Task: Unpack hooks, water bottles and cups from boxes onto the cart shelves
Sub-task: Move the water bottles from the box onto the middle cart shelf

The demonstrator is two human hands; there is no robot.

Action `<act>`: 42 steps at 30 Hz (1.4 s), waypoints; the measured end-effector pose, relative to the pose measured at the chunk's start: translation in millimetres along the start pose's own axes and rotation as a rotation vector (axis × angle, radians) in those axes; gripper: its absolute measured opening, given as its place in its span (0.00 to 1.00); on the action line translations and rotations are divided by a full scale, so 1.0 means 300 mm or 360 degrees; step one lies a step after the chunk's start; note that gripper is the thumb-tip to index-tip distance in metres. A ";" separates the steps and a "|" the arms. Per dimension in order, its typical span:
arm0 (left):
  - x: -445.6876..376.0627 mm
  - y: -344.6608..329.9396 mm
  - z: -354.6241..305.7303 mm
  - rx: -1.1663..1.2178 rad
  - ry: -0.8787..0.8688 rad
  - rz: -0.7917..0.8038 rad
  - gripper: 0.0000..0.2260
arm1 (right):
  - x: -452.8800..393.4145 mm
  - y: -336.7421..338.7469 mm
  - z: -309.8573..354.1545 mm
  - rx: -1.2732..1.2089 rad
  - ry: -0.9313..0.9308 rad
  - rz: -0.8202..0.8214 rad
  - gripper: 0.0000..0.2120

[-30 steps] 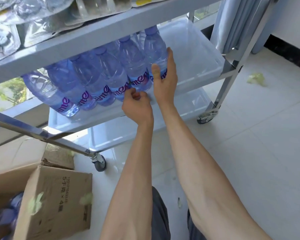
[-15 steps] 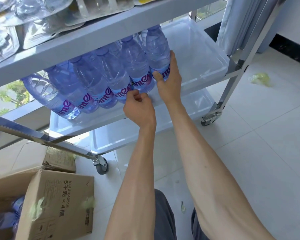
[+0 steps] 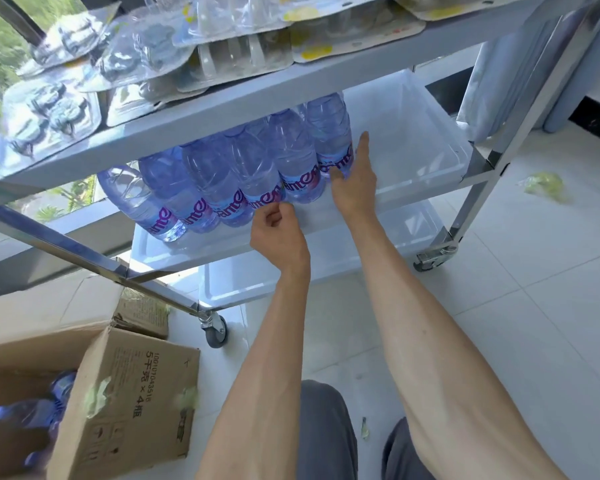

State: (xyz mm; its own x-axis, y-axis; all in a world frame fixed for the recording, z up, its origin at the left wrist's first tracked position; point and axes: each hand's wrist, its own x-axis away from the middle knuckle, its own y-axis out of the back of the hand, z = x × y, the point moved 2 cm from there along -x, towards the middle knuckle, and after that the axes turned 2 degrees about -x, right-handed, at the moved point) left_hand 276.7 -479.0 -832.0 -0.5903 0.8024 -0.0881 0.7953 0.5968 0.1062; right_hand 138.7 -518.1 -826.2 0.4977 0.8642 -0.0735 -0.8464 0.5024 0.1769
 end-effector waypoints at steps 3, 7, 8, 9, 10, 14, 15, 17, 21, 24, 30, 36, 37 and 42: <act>0.000 0.032 -0.008 -0.0095 -0.0031 -0.0061 0.06 | 0.076 0.027 0.004 -0.0061 0.0023 -0.0194 0.30; 0.013 0.102 -0.020 -0.0307 -0.0066 -0.0129 0.08 | 0.242 0.059 0.009 -0.0113 -0.0060 -0.0531 0.27; 0.011 0.128 -0.016 -0.0395 -0.0080 -0.0105 0.07 | 0.280 0.063 0.006 -0.0090 -0.0064 -0.0542 0.27; 0.007 0.158 -0.008 -0.0487 -0.0088 -0.0052 0.07 | 0.314 0.064 0.001 -0.0056 -0.0064 -0.0515 0.26; 0.004 0.190 0.000 -0.0573 -0.0081 0.0014 0.08 | 0.344 0.061 -0.004 -0.0023 -0.0066 -0.0471 0.26; -0.006 0.373 0.034 -0.0817 -0.0081 0.0169 0.20 | 0.472 0.015 -0.008 0.0158 -0.0243 -0.0327 0.23; -0.010 0.433 0.042 -0.0851 -0.0074 0.0175 0.23 | 0.514 -0.011 -0.001 0.0234 -0.0286 -0.0246 0.24; -0.025 0.556 0.044 -0.0929 -0.0059 0.0206 0.27 | 0.606 -0.073 0.026 0.0373 -0.0330 -0.0070 0.24; -0.117 0.798 0.008 -0.0986 -0.0176 0.0055 0.26 | 0.758 -0.249 0.115 0.0397 -0.0318 0.0181 0.21; -0.248 0.964 -0.021 -0.0846 -0.0274 -0.0156 0.18 | 0.846 -0.421 0.202 0.0346 -0.0229 0.0232 0.19; -0.526 1.378 0.145 -0.0709 0.0117 -0.0547 0.11 | 1.096 -0.912 0.354 0.0225 -0.0069 0.0480 0.14; -0.753 1.710 0.518 -0.0779 0.0828 -0.0562 0.14 | 1.300 -1.442 0.269 0.0275 -0.0233 0.1176 0.19; -0.769 1.749 0.590 -0.0778 0.0962 -0.0549 0.16 | 1.339 -1.520 0.224 0.0283 -0.0339 0.1277 0.18; -0.845 1.842 0.857 -0.0424 0.1657 -0.0691 0.25 | 1.531 -1.718 -0.083 0.0566 -0.1112 0.1393 0.10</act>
State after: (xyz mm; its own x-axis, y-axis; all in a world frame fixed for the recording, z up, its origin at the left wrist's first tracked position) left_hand 901.2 -354.5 -1005.7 -0.7330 0.0734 0.6763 0.5166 0.7069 0.4831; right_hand 798.9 -379.5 -975.5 -0.1380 0.6537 0.7441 -0.9058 -0.3872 0.1722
